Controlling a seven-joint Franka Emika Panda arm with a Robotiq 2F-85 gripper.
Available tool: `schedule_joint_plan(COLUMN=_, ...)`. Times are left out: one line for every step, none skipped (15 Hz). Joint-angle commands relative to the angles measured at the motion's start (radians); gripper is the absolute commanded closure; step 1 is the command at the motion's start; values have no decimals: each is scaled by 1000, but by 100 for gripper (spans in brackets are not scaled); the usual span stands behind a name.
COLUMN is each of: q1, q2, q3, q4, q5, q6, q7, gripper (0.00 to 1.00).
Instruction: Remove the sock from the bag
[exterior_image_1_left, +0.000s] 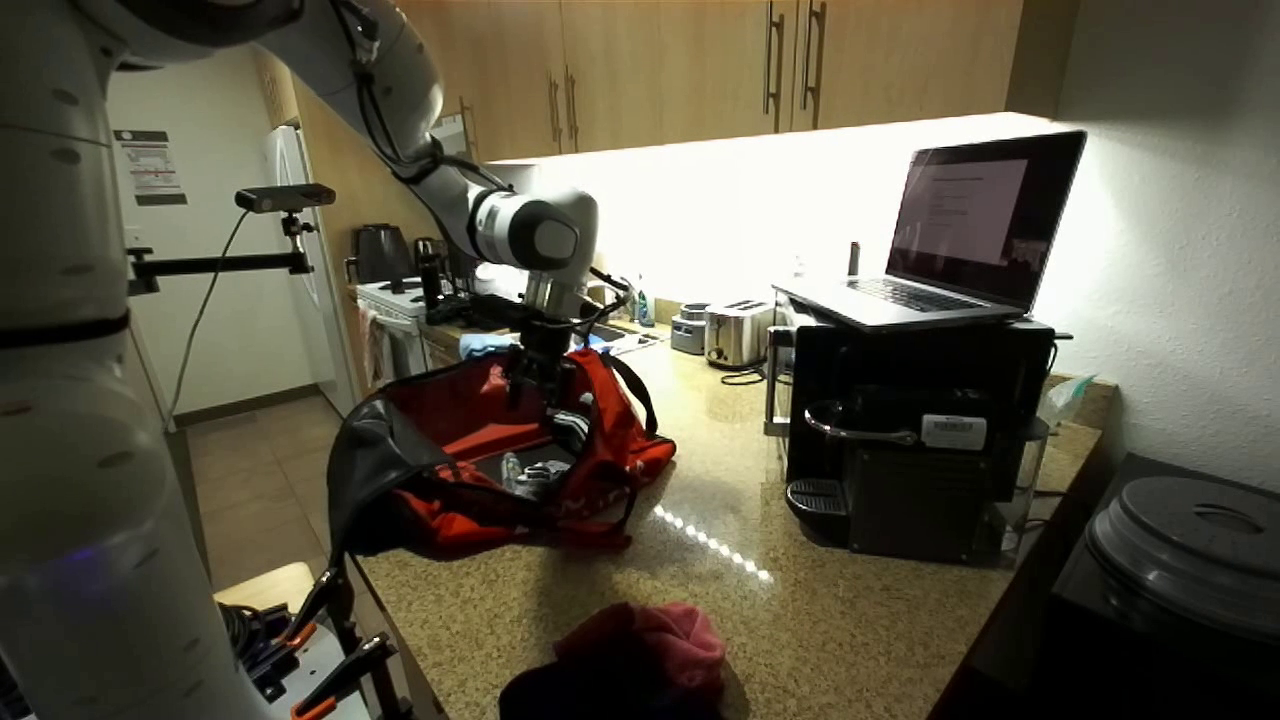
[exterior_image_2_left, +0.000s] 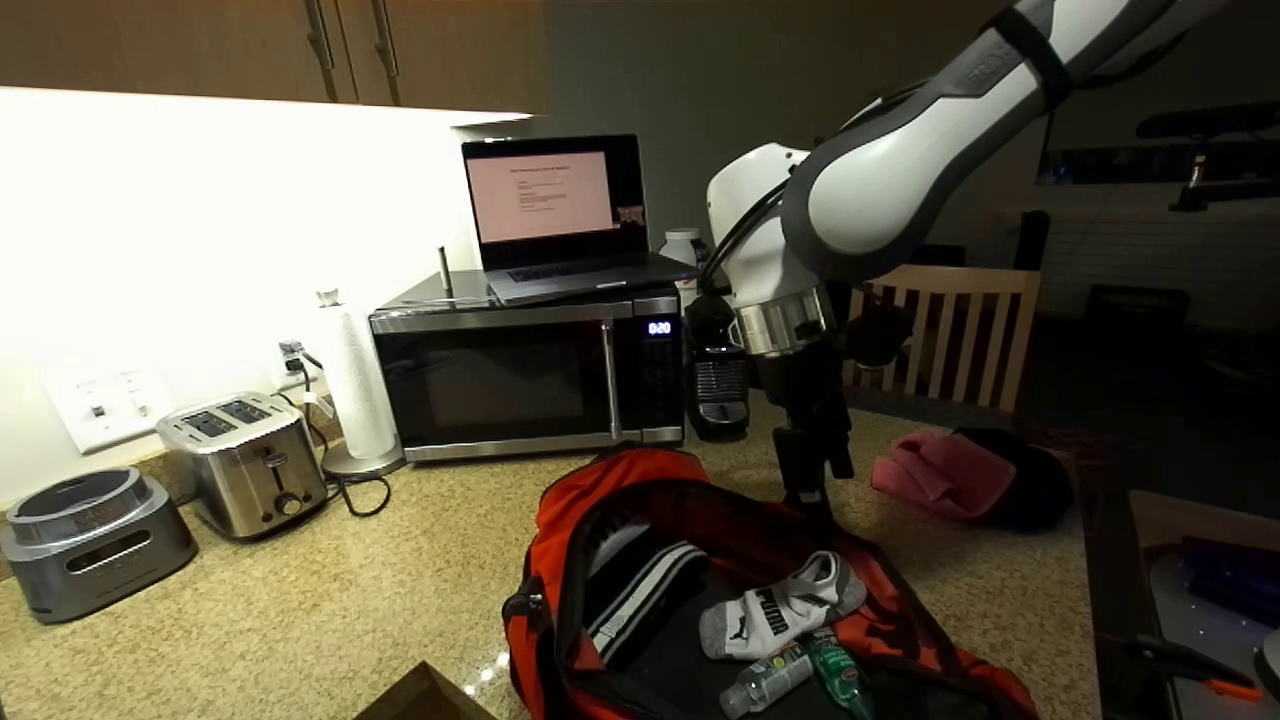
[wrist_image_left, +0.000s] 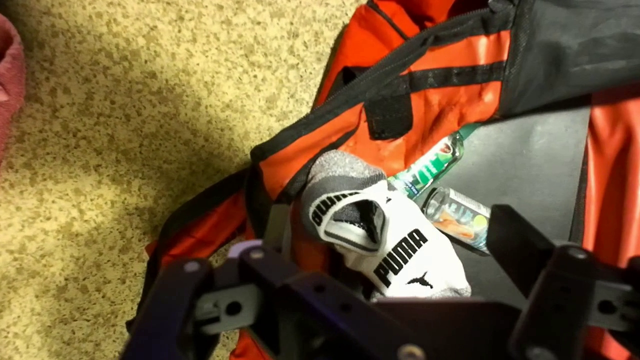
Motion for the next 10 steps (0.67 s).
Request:
schedule_joint_plan(q1=-8, q2=44, q3=3, q4=24, q5=-8, q6=14, q7=-60, gripper=0)
schedule_joint_plan(q1=-9, q2=54, q3=2, q4=29, q5=-7, q6=16, q7=-70, gripper=0)
schedule_joint_plan(q1=-10, q2=64, q3=2, q4=34, q5=-6, q6=16, q7=-78, gripper=0)
schedule_joint_plan(q1=-10, q2=72, q3=1, q4=39, q5=-8, q6=16, q7=-84, gripper=0)
schedule_joint_plan(q1=-10, q2=81, q3=1, q4=45, q5=-9, q6=15, q7=-90, gripper=0)
schedule_joint_plan(q1=-11, q2=88, q3=0, q4=49, q5=-11, q6=14, q7=-101, gripper=0)
schedule_joint_plan(q1=-12, q2=95, q3=-1, q4=54, q5=-11, q6=13, q7=-111, gripper=0)
schedule_joint_plan(q1=-14, q2=101, q3=-2, q4=56, q5=-10, q6=12, q7=-123, gripper=0)
schedule_joint_plan(q1=-15, q2=106, q3=-3, q4=59, q5=-10, q6=11, q7=-131, gripper=0)
schedule_joint_plan(q1=-16, q2=111, q3=-5, q4=59, q5=-13, q6=12, q7=-140, gripper=0)
